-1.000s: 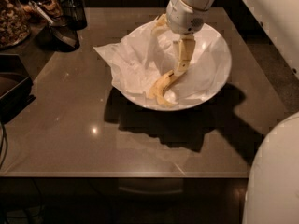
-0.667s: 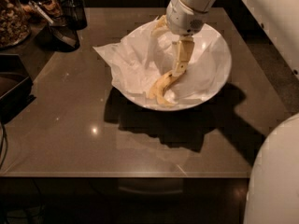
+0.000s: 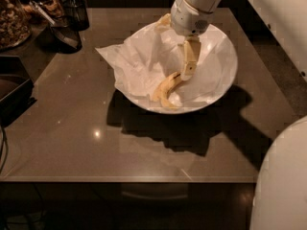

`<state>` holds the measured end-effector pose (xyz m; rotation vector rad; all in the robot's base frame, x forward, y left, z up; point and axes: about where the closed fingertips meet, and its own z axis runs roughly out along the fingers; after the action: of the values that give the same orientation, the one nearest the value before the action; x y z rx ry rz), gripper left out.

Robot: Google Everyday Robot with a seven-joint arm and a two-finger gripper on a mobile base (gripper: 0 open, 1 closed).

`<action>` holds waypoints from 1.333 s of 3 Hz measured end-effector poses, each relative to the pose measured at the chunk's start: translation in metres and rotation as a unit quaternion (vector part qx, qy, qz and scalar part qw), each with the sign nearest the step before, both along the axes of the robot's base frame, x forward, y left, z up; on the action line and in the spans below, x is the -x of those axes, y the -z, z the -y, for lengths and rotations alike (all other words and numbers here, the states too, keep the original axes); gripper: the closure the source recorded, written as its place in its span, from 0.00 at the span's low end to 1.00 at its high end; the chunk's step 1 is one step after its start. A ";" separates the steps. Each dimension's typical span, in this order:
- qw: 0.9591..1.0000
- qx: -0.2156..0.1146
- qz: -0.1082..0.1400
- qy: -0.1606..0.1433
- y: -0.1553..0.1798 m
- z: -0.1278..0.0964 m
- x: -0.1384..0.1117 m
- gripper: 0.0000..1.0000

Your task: Pick banana from white bowl

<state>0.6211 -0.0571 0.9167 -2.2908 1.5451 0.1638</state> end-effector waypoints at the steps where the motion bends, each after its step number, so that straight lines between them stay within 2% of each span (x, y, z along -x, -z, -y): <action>1: 1.000 -0.001 0.000 0.000 0.005 -0.004 0.001 0.21; 2: 1.000 0.000 0.027 0.011 -0.005 -0.014 0.020 0.25; 3: 0.999 0.027 0.017 0.007 0.020 -0.033 0.066 0.20; 4: 1.000 0.022 0.001 0.020 0.032 -0.021 0.057 0.25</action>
Offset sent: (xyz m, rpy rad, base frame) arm -0.0872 0.0390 -0.0156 -0.0597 -0.0525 -0.0106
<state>0.5643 -0.0360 0.8848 -2.2920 1.6067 0.1166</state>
